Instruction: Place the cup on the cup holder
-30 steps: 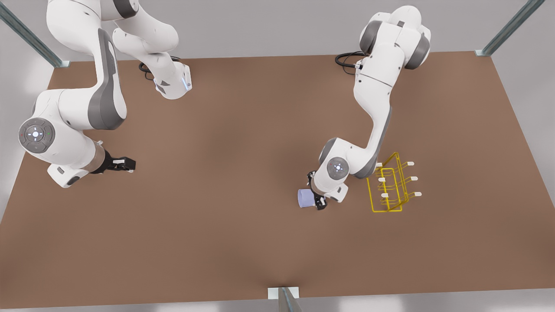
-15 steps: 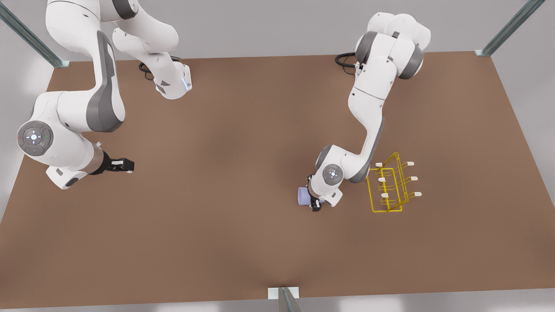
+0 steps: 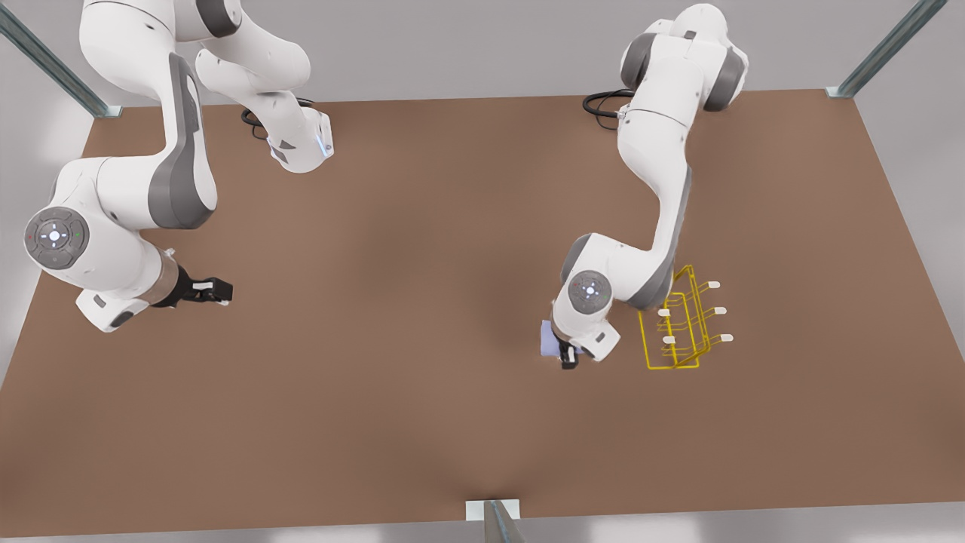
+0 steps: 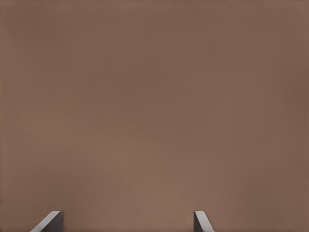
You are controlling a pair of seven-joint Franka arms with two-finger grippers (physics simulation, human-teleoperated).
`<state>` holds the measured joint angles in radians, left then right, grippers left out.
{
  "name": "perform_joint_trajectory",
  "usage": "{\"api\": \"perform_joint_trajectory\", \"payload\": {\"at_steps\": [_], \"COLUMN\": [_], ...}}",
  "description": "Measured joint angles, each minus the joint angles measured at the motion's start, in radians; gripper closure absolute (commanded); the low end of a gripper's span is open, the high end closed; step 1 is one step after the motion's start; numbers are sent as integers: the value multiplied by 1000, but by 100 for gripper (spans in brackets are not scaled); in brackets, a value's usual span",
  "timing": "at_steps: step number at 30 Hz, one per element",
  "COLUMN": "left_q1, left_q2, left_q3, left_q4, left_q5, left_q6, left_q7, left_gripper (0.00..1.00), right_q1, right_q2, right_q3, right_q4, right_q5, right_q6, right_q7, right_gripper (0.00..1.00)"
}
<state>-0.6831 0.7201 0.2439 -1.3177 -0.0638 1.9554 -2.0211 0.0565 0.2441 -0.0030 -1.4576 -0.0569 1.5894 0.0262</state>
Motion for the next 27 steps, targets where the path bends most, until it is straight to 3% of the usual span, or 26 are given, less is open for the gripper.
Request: {"api": "perform_joint_trajectory", "payload": {"at_steps": [4, 9, 14, 27], "left_q1": [-369, -554, -595, -552], "left_q2": [46, 161, 309, 430], "left_q3": [460, 692, 769, 781], "left_q4": [-12, -50, -72, -123], "left_q5": [74, 259, 420, 486], "left_q6": [-214, -392, -474, -429], "left_q7": [16, 54, 96, 161], "left_gripper": [31, 31, 31, 31], "right_q1": [-1, 0, -6, -7], "right_q2": [1, 2, 8, 9], "right_q3": [0, 0, 0, -1], "right_q4": [1, 1, 2, 1], "right_q5": [0, 0, 0, 2], "right_q6": [1, 3, 4, 4], "right_q7": [0, 1, 1, 1], "right_gripper": [0, 0, 0, 0]}}
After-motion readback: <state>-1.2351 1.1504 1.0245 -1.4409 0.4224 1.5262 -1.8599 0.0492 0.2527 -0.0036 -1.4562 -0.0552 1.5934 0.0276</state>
